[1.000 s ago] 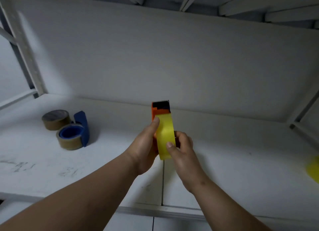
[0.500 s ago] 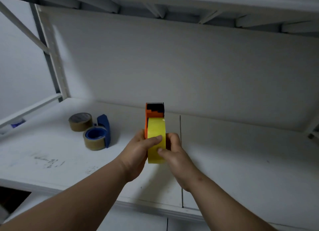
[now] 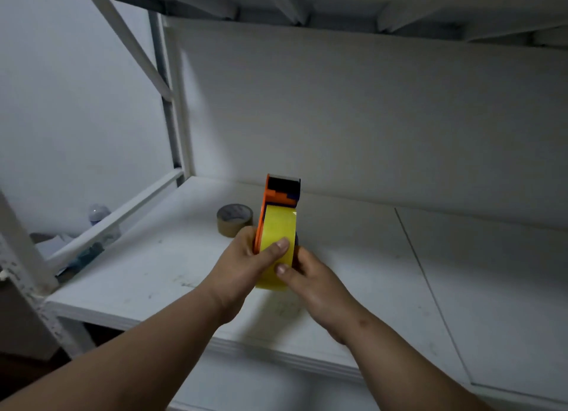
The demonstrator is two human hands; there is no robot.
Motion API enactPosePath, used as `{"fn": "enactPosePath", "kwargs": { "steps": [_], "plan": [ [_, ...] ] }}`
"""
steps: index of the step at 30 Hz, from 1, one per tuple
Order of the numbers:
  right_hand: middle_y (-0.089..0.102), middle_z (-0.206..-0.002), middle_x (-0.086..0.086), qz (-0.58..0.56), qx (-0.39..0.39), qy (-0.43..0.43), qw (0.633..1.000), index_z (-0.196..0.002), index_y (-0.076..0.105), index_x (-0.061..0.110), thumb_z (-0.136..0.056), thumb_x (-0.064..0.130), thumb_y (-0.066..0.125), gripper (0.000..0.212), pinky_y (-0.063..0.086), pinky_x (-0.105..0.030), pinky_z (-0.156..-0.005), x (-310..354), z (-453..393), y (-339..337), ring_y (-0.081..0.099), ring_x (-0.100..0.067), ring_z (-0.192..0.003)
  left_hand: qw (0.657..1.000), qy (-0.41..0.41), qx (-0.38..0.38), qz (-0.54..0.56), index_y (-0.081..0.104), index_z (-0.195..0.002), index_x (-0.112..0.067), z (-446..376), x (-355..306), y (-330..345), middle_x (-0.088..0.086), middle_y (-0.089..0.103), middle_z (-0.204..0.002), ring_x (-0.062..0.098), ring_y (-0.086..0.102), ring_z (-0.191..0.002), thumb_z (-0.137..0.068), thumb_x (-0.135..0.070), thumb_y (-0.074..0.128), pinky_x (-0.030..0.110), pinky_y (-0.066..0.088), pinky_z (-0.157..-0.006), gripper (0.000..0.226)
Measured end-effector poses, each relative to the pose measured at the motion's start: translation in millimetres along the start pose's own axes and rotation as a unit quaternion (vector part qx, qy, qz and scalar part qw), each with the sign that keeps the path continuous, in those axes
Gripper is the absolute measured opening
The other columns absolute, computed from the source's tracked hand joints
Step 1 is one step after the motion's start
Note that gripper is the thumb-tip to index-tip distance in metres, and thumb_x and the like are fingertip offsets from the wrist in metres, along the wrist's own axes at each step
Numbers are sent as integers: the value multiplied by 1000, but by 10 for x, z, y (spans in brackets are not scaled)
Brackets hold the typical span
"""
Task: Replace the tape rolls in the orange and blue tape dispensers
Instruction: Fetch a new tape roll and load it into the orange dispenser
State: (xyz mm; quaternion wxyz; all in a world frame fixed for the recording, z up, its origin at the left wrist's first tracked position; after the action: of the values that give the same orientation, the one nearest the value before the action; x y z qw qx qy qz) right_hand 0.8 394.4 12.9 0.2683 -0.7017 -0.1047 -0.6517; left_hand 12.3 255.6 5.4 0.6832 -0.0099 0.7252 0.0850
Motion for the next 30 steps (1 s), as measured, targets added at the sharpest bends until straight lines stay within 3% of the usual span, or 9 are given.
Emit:
{"fn": "enactPosePath", "kwargs": {
  "steps": [3, 5, 9, 14, 16, 19, 21, 24, 30],
  "plan": [
    [64, -103, 12, 28, 10, -4, 1000, -110, 57, 28, -94, 35, 53, 18, 43, -6, -66, 58, -128, 229, 58, 8, -86, 1000, -13, -7, 0, 67, -97, -18, 17, 4, -275, 6, 75, -89, 20, 72, -84, -75, -51, 76, 31, 58, -69, 40],
    [62, -89, 16, 36, 10, -9, 999, -94, 57, 33, -93, 40, 53, 7, 40, -2, -58, 99, -229, 349, 57, 13, -73, 999, -17, -30, -8, 67, -94, -16, 13, -14, -432, 1, 75, -81, 15, 71, -76, -72, -59, 70, 25, 55, -62, 48],
    [61, -85, 13, 61, 17, -24, 998, -89, 56, 31, -92, 46, 51, 16, 41, -9, -62, 134, -415, 519, 57, 7, -73, 995, -37, -91, -10, 63, -95, -12, 3, -22, -625, 5, 70, -81, 18, 67, -73, -70, -64, 66, 28, 51, -59, 57],
    [63, -88, 14, 99, 53, -27, 993, -94, 57, 33, -91, 51, 49, 20, 42, -8, -58, 199, -601, 667, 58, 6, -76, 995, -57, -77, -1, 58, -112, 6, 1, -159, -844, 28, 67, -102, 40, 66, -91, -73, -65, 70, 48, 52, -83, 82],
    [61, -83, 16, 117, 64, -25, 991, -94, 56, 33, -91, 53, 47, 22, 39, -12, -57, 221, -654, 720, 55, 8, -71, 995, -73, -59, 23, 55, -121, 7, 13, -189, -939, 33, 64, -118, 45, 65, -105, -75, -46, 74, 57, 47, -98, 73],
    [61, -91, 18, 122, 90, -1, 988, -109, 56, 31, -90, 54, 48, 31, 41, -18, -64, 231, -724, 809, 57, 4, -83, 994, -86, -56, 39, 54, -123, 7, 5, -145, -1091, 34, 62, -122, 38, 66, -98, -78, -18, 73, 56, 49, -94, 54],
    [64, -107, 15, 105, 117, 22, 987, -117, 54, 33, -88, 51, 54, 35, 47, -22, -76, 231, -772, 895, 60, -1, -97, 994, -88, -54, 35, 54, -121, 7, -31, -97, -1217, 32, 66, -115, 36, 68, -94, -86, -14, 70, 50, 53, -84, 44],
    [62, -123, 6, 111, 124, 34, 985, -123, 52, 28, -86, 39, 62, 40, 50, -34, -96, 264, -859, 1061, 60, -10, -111, 996, -75, -42, 35, 56, -114, 3, -106, -78, -1435, 25, 72, -103, 35, 71, -90, -79, -24, 73, 42, 55, -73, 47],
    [60, -129, 2, 72, 76, 56, 993, -132, 48, 23, -92, 29, 57, 42, 49, -38, -99, 284, -1003, 1462, 59, -14, -114, 997, -79, 3, 8, 61, -101, -2, -210, -58, -1847, 22, 70, -96, 30, 68, -86, -74, -40, 79, 39, 53, -69, 50]
  ]
}}
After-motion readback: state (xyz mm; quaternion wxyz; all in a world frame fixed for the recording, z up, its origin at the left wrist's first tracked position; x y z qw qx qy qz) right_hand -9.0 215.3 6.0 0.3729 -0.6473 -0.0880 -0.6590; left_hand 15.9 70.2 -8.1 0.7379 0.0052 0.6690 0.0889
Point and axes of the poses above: each hand's wrist, its own z-axis away from the middle knuckle, its own y-axis out of the palm, x = y × z, the point moved 3 cm from there along -z, towards the middle knuckle
